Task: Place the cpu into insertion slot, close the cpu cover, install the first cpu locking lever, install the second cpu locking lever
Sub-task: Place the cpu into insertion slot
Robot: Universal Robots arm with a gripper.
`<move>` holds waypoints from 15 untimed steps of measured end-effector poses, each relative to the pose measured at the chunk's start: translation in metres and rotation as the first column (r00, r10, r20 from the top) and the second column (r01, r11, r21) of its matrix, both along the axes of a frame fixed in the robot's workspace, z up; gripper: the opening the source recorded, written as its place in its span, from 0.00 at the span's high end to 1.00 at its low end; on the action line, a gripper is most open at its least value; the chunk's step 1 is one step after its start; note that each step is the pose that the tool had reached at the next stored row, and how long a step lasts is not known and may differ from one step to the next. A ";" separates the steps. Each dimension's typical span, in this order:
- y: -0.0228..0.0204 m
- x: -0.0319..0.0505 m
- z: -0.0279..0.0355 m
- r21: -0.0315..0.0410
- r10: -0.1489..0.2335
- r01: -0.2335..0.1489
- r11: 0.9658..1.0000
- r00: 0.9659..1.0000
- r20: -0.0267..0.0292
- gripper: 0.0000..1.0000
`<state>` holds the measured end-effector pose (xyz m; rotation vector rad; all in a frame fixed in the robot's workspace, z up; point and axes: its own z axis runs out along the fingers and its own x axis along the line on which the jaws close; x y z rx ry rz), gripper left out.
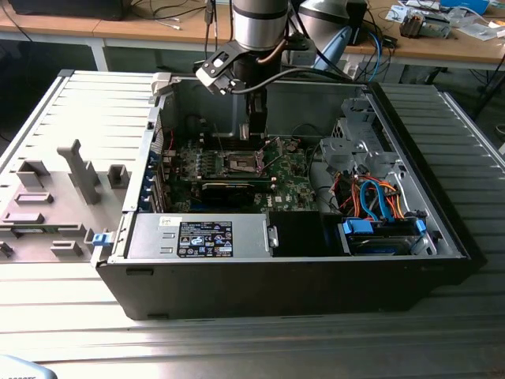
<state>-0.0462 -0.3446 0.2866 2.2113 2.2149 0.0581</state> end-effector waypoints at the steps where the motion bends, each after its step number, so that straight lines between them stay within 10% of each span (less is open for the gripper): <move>1: 0.0000 0.0000 -0.0002 0.000 0.000 0.000 1.000 1.000 0.000 0.45; 15: 0.0001 -0.0014 -0.0032 0.000 0.004 -0.004 1.000 1.000 0.000 0.45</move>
